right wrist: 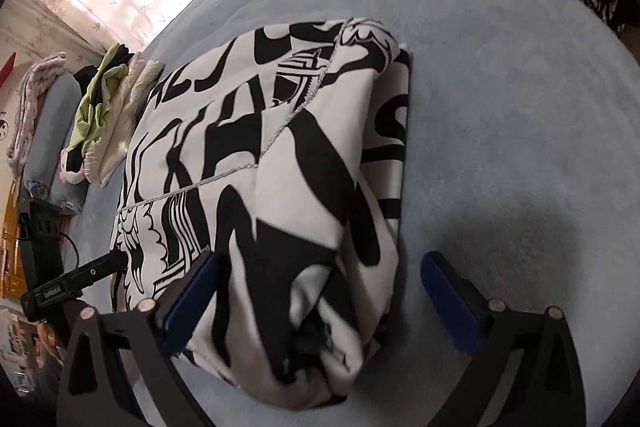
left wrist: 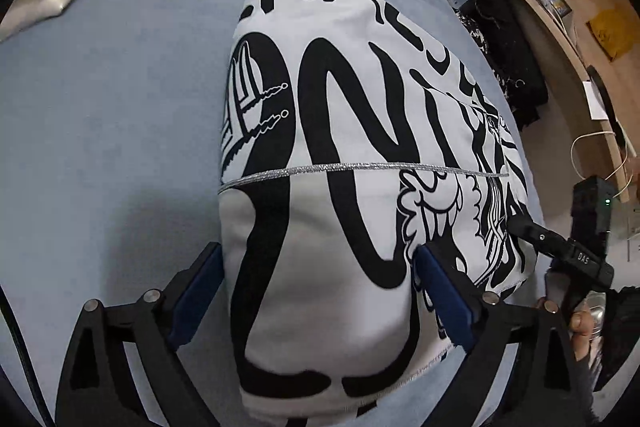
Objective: Fold large clothes
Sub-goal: 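Lift the jacket bundle with both tools and carry it toward the clothes stack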
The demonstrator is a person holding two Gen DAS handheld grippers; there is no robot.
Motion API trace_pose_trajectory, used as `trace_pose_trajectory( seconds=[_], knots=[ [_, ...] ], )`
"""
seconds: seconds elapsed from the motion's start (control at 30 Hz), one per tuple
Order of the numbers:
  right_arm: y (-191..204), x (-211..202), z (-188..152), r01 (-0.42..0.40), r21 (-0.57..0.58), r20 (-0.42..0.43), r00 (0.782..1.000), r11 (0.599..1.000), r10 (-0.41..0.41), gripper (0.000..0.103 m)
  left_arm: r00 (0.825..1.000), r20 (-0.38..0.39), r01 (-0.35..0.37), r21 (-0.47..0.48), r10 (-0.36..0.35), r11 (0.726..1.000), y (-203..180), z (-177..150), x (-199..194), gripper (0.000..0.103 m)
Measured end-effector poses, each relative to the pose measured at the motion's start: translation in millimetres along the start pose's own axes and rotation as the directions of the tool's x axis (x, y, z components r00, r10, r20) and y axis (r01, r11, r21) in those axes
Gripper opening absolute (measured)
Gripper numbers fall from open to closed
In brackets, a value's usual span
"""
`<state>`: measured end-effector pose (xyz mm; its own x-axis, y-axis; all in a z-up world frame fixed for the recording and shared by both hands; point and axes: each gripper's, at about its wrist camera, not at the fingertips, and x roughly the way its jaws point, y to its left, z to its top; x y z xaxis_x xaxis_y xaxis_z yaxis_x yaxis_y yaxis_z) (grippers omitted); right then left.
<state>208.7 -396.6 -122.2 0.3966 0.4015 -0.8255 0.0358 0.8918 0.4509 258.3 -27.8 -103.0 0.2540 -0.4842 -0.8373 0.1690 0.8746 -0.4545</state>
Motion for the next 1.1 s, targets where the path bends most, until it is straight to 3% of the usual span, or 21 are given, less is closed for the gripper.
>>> trace_pose_trajectory(
  seconds=[0.4, 0.67, 0.9, 1.1],
  knots=[
    [-1, 28, 25, -0.108, -0.041, -0.051, 0.993, 0.993, 0.106, 0.103, 0.998, -0.016, 0.063, -0.015, -0.063, 0.998, 5, 13, 25, 0.103],
    [-12, 41, 39, -0.189, 0.036, -0.075, 0.979, 0.981, 0.191, 0.103, 0.995, -0.015, 0.097, -0.014, -0.098, 0.995, 6, 20, 37, 0.103],
    [-2, 44, 38, -0.156, -0.004, -0.074, 0.985, 0.988, 0.155, 0.103, 0.996, -0.015, 0.084, -0.003, -0.084, 0.996, 2, 21, 43, 0.103],
    [7, 44, 37, -0.073, -0.030, -0.035, 0.997, 0.997, 0.072, 0.102, 0.998, -0.033, 0.048, -0.023, -0.048, 0.999, -17, 31, 55, 0.103]
  ],
)
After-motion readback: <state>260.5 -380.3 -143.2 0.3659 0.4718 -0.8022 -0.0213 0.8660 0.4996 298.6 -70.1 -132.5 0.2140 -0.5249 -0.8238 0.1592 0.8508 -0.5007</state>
